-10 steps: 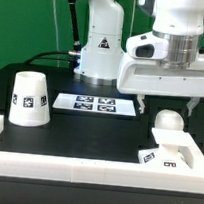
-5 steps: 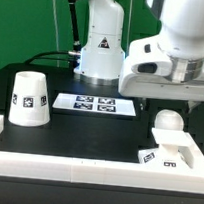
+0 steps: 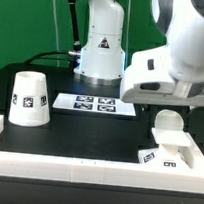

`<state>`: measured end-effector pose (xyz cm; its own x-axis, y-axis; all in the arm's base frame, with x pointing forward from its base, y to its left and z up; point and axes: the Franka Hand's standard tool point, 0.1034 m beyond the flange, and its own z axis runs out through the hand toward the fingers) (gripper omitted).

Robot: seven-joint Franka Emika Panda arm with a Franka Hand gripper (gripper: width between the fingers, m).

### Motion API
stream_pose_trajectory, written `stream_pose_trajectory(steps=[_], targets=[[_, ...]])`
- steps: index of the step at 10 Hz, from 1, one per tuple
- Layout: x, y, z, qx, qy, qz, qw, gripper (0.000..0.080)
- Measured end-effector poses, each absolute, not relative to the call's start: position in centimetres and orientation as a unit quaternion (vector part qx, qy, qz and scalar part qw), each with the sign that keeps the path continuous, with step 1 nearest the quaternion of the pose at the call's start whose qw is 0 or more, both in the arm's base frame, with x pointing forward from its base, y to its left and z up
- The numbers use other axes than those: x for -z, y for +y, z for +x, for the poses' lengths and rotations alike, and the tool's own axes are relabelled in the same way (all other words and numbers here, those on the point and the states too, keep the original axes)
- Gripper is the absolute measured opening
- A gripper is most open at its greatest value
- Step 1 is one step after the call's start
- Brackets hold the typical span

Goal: Assemble lamp

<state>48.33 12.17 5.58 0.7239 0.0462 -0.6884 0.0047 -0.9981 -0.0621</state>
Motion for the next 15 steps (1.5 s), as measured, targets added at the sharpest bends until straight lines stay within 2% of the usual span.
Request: stream_pose_trajectory(steps=[2,5,12,15], targets=[[-4.7,12.2,47.7,-0.419,-0.001,-0.908,0.018,0.0699],[-4.3,12.8,47.9,-0.416,0.000,-0.909,0.017,0.0699],[-1.0,13.7,45.9,-0.397,-0.002,-0.918,0.014,0.0699],[-0.7,13.8,45.5,-0.398,-0.001,-0.917,0.012,0.0699]])
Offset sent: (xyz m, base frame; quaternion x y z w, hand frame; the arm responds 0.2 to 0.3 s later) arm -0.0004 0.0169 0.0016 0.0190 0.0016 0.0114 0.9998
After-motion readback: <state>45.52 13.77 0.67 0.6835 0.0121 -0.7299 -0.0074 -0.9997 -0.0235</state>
